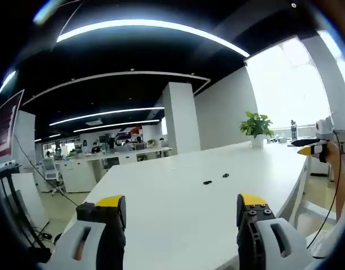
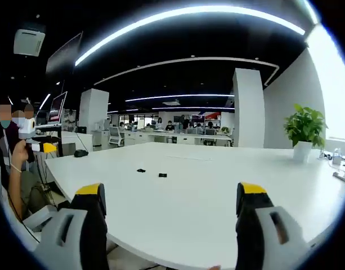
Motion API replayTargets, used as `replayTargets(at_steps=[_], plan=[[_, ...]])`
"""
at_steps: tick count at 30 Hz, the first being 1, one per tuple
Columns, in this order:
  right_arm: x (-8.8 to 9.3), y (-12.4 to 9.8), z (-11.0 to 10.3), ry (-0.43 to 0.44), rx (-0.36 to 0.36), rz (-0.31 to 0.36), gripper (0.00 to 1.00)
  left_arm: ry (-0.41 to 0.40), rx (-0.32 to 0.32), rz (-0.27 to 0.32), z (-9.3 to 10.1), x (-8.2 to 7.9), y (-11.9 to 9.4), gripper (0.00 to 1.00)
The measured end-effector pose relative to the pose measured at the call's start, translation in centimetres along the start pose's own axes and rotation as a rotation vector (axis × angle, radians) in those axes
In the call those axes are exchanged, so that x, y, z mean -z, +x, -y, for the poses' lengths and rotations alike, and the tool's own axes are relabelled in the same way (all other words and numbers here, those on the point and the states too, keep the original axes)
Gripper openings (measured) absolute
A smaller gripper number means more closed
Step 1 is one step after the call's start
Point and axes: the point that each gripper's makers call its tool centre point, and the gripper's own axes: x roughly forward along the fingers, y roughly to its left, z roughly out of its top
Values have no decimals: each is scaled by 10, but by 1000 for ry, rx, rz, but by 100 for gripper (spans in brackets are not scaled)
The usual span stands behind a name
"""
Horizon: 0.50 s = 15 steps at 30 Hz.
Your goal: Snap the two parts of the plastic buckle together until the buckle closes and remains connected.
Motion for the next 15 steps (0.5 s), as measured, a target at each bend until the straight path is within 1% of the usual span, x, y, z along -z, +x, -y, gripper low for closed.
replayTargets(at_steps=[8,15], plan=[[7,4,4,12,7,-20,97,-12,-10,-33,-6,11,6,82],[6,6,2,5,1,-19,97,-19,-8,-37,-6,14,7,82]])
